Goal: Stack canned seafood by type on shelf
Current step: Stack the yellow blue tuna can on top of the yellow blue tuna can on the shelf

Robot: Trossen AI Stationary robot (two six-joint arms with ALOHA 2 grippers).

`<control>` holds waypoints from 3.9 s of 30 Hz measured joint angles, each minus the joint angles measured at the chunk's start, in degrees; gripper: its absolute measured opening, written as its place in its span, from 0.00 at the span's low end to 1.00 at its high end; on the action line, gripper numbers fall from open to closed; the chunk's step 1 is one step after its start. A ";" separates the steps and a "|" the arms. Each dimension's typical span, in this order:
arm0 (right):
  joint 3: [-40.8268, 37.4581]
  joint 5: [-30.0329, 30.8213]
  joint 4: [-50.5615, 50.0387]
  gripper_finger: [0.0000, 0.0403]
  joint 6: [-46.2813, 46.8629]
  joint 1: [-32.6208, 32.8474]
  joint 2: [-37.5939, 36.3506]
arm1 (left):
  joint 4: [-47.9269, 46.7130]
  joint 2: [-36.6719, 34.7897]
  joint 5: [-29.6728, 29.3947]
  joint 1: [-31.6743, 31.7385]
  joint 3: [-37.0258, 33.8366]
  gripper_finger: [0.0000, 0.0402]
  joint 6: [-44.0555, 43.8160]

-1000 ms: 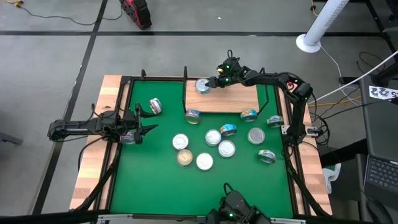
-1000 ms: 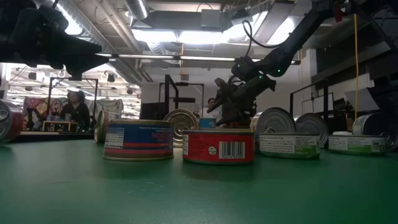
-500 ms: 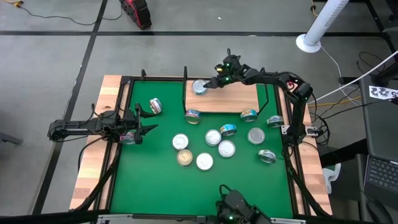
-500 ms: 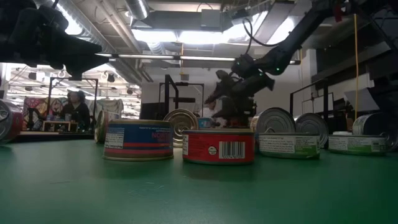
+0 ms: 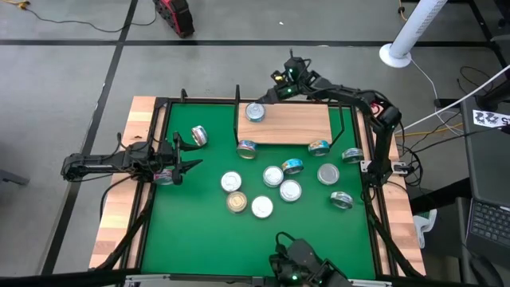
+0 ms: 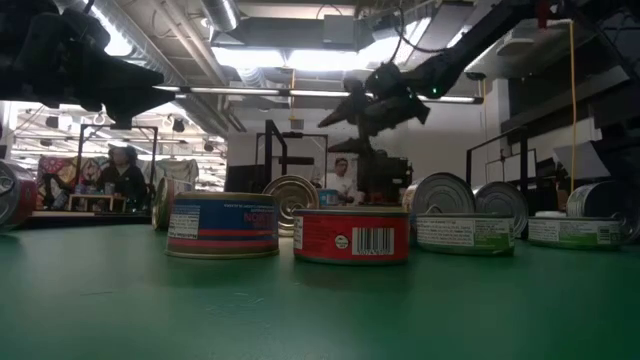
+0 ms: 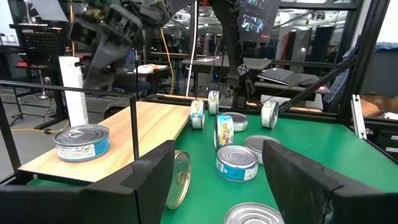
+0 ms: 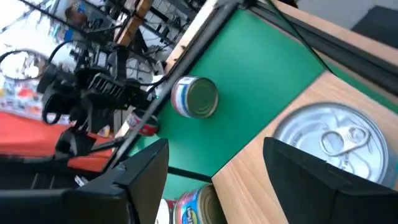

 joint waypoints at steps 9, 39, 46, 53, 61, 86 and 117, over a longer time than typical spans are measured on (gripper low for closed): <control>2.97 0.58 -20.52 0.64 -21.41 1.84 -11.05 | 0.00 0.01 0.01 0.00 0.00 0.60 0.09; -11.39 47.35 -52.84 0.64 -47.13 41.44 -23.66 | 0.00 0.01 0.01 0.01 0.00 0.60 0.20; -18.22 52.51 -43.73 0.64 -47.06 41.27 -23.64 | 0.00 0.01 0.01 0.01 0.00 0.60 0.17; -19.67 52.68 -42.71 0.64 -46.29 39.85 -23.64 | 0.00 0.01 0.01 0.02 0.00 0.60 0.20; -19.70 48.25 -42.58 0.64 -45.60 34.99 -23.64 | 0.00 0.01 0.01 0.01 0.00 0.60 0.20; -19.65 43.92 -40.97 0.61 -45.61 33.38 -18.24 | -0.04 0.01 0.01 0.00 0.00 0.60 0.20; 0.28 41.40 -38.07 0.33 -49.94 27.01 -18.20 | -0.02 0.01 -0.01 0.02 0.00 0.60 0.20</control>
